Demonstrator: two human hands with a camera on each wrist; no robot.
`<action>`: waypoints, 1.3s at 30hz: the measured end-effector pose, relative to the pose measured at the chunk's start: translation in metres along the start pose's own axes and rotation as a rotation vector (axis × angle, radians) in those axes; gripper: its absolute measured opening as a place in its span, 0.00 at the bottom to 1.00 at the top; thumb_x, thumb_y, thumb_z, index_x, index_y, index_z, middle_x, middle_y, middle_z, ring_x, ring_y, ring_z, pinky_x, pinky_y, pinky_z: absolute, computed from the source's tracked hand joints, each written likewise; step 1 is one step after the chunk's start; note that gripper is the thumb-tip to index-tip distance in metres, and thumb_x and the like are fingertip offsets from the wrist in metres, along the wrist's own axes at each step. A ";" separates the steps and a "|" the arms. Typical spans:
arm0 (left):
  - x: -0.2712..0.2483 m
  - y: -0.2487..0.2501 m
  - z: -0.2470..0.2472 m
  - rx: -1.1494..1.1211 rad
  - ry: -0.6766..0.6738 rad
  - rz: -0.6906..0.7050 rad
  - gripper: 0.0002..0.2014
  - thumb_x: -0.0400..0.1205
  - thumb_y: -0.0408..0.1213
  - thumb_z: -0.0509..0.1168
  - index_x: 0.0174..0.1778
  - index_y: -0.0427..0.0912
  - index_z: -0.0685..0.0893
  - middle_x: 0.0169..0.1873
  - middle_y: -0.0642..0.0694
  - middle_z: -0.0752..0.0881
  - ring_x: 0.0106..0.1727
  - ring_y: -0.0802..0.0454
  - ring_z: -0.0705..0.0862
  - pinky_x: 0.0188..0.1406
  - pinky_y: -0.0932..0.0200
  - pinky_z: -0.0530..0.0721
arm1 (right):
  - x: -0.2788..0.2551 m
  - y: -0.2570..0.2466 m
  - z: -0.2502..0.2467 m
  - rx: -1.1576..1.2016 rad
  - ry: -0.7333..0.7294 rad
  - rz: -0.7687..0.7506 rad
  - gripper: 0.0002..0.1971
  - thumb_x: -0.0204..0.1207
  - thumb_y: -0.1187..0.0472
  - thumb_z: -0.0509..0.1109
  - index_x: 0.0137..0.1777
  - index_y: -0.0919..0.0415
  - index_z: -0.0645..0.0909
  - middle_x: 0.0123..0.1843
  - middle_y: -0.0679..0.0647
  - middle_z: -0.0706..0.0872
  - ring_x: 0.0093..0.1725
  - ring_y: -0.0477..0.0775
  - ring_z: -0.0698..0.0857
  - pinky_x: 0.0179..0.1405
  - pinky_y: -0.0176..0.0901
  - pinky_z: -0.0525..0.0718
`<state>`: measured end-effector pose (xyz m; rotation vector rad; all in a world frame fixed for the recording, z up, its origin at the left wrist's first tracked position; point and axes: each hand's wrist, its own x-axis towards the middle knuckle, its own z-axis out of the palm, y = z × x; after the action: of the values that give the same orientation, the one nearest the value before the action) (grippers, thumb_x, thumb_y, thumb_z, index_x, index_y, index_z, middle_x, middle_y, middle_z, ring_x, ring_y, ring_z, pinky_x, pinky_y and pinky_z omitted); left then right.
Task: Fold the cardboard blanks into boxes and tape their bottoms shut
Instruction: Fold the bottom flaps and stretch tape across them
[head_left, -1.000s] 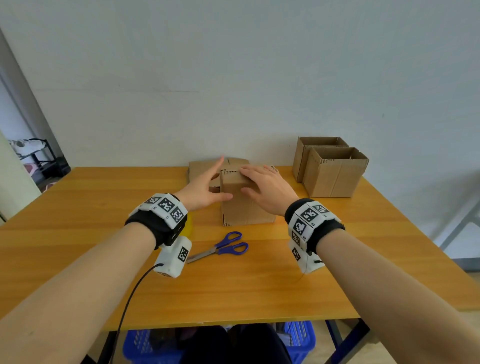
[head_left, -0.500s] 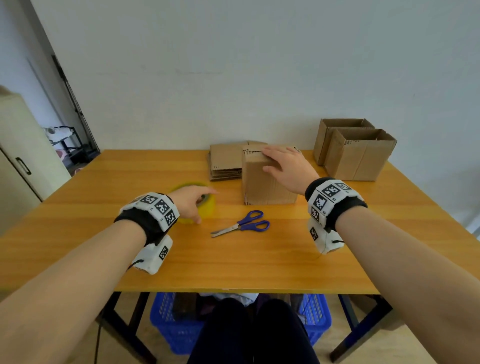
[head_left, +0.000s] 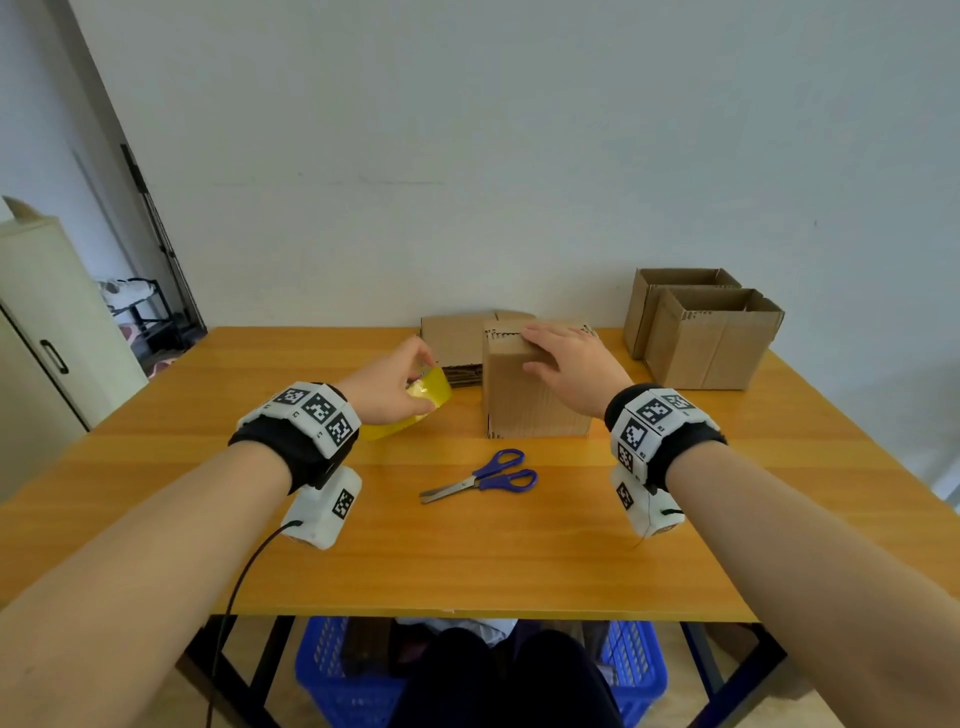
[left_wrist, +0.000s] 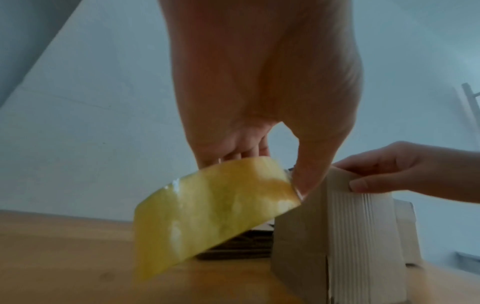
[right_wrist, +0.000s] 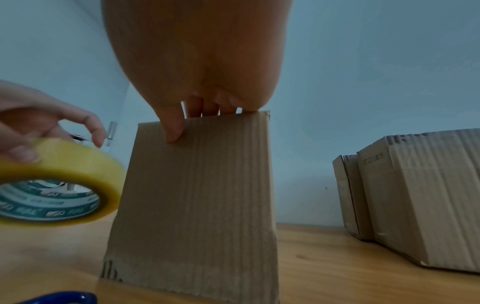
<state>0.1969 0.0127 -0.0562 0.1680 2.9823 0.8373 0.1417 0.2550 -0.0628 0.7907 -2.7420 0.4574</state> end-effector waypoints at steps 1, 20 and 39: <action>0.002 0.005 -0.002 -0.010 0.028 0.001 0.25 0.78 0.35 0.71 0.68 0.44 0.68 0.65 0.42 0.79 0.60 0.45 0.82 0.38 0.63 0.79 | 0.000 0.000 -0.001 0.006 -0.004 0.003 0.24 0.84 0.54 0.61 0.79 0.54 0.66 0.80 0.50 0.69 0.78 0.53 0.67 0.80 0.50 0.58; 0.042 0.092 -0.050 0.300 0.110 0.180 0.38 0.71 0.35 0.76 0.75 0.48 0.65 0.55 0.47 0.86 0.51 0.50 0.83 0.50 0.56 0.81 | 0.016 -0.006 -0.019 0.250 0.006 0.059 0.23 0.83 0.55 0.61 0.78 0.55 0.66 0.67 0.58 0.80 0.64 0.58 0.80 0.64 0.50 0.78; 0.059 0.119 -0.055 0.567 0.011 0.168 0.30 0.70 0.39 0.77 0.67 0.43 0.74 0.58 0.45 0.84 0.57 0.48 0.82 0.52 0.53 0.83 | 0.026 -0.026 -0.013 0.777 0.385 0.134 0.06 0.74 0.62 0.75 0.49 0.62 0.89 0.47 0.53 0.91 0.47 0.47 0.89 0.51 0.39 0.86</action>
<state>0.1458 0.0924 0.0525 0.4315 3.1603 -0.0274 0.1373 0.2264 -0.0366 0.5738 -2.2290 1.5707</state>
